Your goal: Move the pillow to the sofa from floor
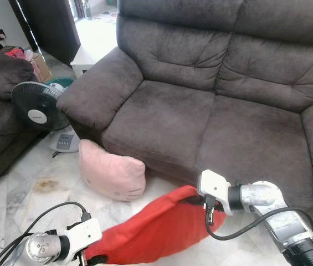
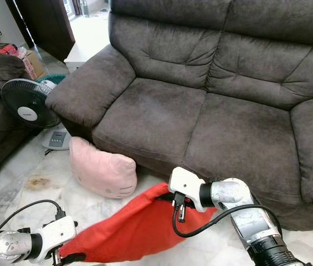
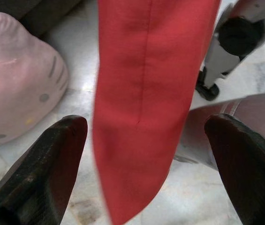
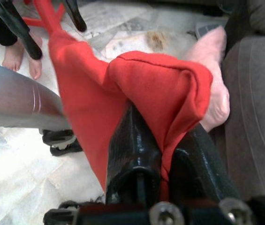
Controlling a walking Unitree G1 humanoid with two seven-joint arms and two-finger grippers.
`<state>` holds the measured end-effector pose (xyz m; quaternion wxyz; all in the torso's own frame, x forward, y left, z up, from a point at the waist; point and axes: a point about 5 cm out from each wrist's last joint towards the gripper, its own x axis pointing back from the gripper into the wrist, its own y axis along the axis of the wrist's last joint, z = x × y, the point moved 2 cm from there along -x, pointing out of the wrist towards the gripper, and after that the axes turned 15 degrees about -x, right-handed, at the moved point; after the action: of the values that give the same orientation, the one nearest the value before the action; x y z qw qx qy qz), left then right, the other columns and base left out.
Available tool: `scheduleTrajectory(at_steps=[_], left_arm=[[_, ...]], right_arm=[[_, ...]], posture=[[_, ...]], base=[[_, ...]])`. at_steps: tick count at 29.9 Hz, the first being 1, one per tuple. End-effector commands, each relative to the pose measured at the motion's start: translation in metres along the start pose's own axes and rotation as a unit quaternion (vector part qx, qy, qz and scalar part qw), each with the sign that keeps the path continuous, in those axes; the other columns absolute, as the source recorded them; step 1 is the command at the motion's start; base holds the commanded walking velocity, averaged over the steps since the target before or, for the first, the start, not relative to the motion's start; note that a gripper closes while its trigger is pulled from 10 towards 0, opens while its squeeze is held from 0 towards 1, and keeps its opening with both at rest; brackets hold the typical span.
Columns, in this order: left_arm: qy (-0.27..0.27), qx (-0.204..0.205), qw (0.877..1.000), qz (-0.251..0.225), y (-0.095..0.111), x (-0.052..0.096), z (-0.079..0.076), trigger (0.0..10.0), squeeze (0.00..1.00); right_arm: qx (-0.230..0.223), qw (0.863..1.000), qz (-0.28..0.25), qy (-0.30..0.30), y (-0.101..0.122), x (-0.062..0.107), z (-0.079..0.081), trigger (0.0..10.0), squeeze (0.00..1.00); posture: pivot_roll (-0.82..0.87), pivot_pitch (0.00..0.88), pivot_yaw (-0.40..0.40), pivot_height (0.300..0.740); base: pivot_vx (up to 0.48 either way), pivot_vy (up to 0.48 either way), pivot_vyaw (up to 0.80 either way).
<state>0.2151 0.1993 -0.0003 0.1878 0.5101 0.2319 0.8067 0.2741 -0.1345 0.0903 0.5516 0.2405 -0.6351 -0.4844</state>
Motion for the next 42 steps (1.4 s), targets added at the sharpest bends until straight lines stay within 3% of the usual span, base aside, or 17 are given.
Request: scheduleTrajectory(at_steps=[1, 10, 13, 16, 21, 28, 42], left_arm=[[-0.014, -0.007, 1.0, 0.012, -0.006, -0.003, -0.007, 10.0, 0.0], [-0.036, -0.023, 0.996, 0.072, -0.037, -0.001, -0.022, 10.0, 0.0], [-0.025, -0.042, 0.994, 0.097, -0.044, -0.001, -0.02, 10.0, 0.0], [0.027, -0.052, 0.992, 0.11, -0.045, -0.002, -0.006, 10.0, 0.0], [0.079, -0.056, 0.993, 0.068, -0.029, 0.0, 0.013, 10.0, 0.0], [0.103, -0.058, 0.993, 0.018, -0.011, 0.005, 0.028, 10.0, 0.0], [0.076, -0.043, 0.996, 0.012, -0.018, 0.006, 0.029, 10.0, 0.0]], right_arm=[[0.039, 0.998, -0.048, 0.007, 0.028, 0.004, 0.002, 10.0, 0.0], [0.046, 0.997, -0.055, 0.02, 0.036, 0.009, 0.007, 10.0, 0.0], [0.046, 0.997, -0.057, 0.022, 0.037, 0.01, 0.008, 10.0, 0.0], [0.046, 0.997, -0.057, 0.024, 0.038, 0.01, 0.008, 10.0, 0.0], [0.045, 0.997, -0.055, 0.025, 0.037, 0.011, 0.009, 10.0, 0.0], [0.042, 0.997, -0.054, 0.026, 0.037, 0.011, 0.009, 10.0, 0.0], [0.044, 0.997, -0.04, 0.056, 0.033, 0.017, 0.017, 10.0, 0.0]], posture=[[0.19, 0.072, -0.02, 0.74], [0.18, 0.077, -0.024, 0.74], [0.18, 0.077, -0.025, 0.74], [0.18, 0.075, -0.028, 0.74], [0.18, 0.073, -0.029, 0.74], [0.19, 0.066, -0.029, 0.74], [0.18, 0.061, -0.028, 0.74]], base=[[0.0, 0.0, 0.0], [0.0, 0.0, 0.0], [0.0, 0.0, 0.0], [0.0, 0.0, 0.0], [0.0, 0.0, 0.0], [0.0, 0.0, 0.0], [0.0, 0.0, 0.0]])
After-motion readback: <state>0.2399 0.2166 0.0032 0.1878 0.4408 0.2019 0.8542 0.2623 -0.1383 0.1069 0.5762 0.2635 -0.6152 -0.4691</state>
